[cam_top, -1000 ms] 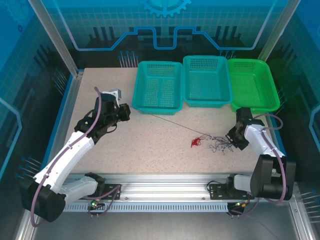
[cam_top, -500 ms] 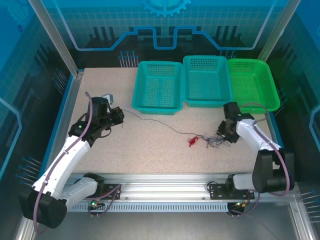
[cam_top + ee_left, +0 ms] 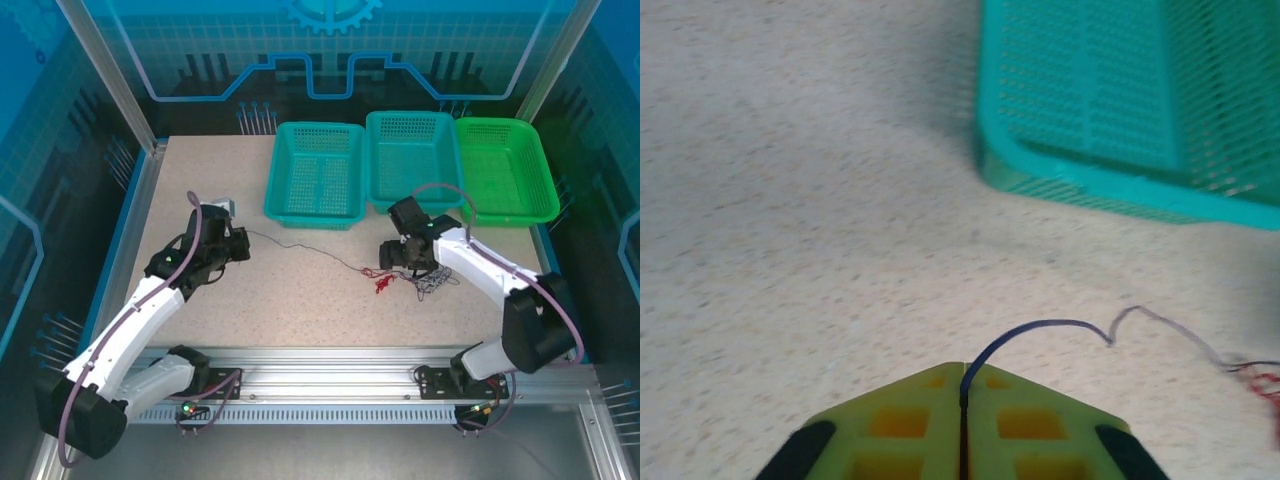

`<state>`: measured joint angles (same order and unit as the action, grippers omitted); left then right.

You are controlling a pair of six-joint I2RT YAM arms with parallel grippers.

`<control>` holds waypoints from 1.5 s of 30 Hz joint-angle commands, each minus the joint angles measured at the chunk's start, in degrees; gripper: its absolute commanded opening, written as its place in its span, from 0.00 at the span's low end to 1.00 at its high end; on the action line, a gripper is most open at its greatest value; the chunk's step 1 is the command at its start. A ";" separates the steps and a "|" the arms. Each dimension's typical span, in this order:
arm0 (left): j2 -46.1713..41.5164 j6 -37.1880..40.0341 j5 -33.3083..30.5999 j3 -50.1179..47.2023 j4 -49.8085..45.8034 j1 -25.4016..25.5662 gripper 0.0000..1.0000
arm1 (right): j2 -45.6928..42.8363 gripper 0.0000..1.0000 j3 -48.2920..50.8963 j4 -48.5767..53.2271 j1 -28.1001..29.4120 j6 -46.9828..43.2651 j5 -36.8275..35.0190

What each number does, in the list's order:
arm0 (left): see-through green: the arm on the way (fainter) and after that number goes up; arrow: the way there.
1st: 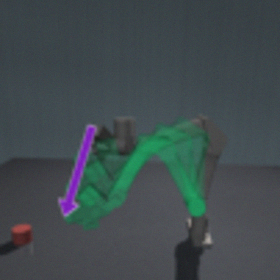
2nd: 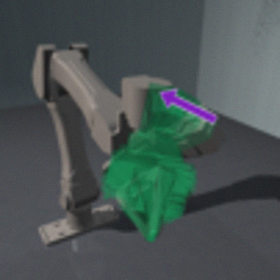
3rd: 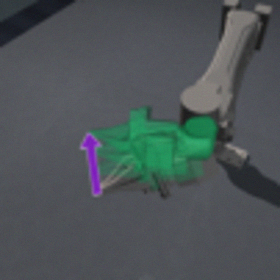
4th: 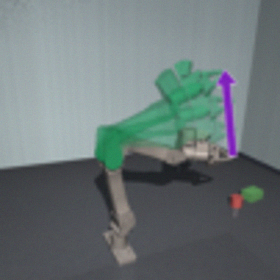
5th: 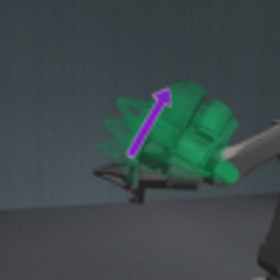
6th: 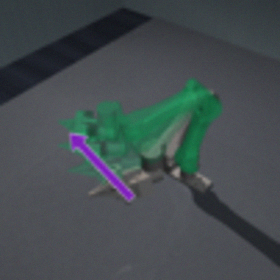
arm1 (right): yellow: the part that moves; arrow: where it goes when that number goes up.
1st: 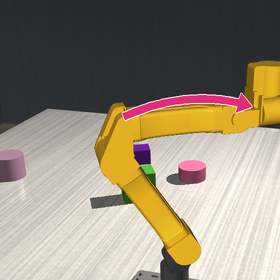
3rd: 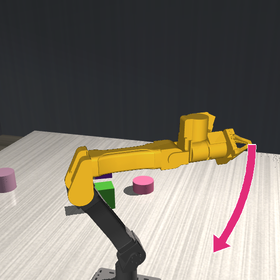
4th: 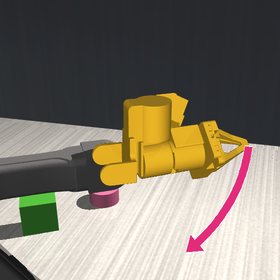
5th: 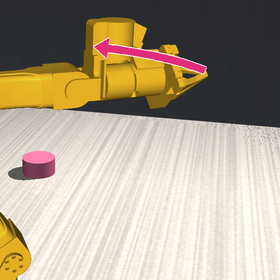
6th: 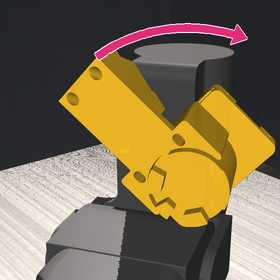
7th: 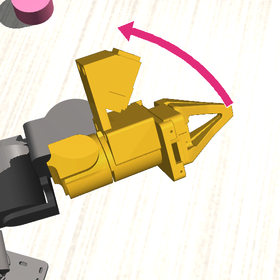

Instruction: Untangle the cables

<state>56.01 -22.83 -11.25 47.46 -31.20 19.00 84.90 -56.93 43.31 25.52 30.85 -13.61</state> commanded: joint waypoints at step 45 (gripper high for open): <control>14.39 47.09 39.85 6.30 23.12 15.35 0.74 | -34.77 0.00 4.48 -17.32 7.44 -49.17 21.91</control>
<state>68.23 25.36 25.45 54.02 -16.40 33.85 51.51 -52.86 27.81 32.36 -16.71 3.36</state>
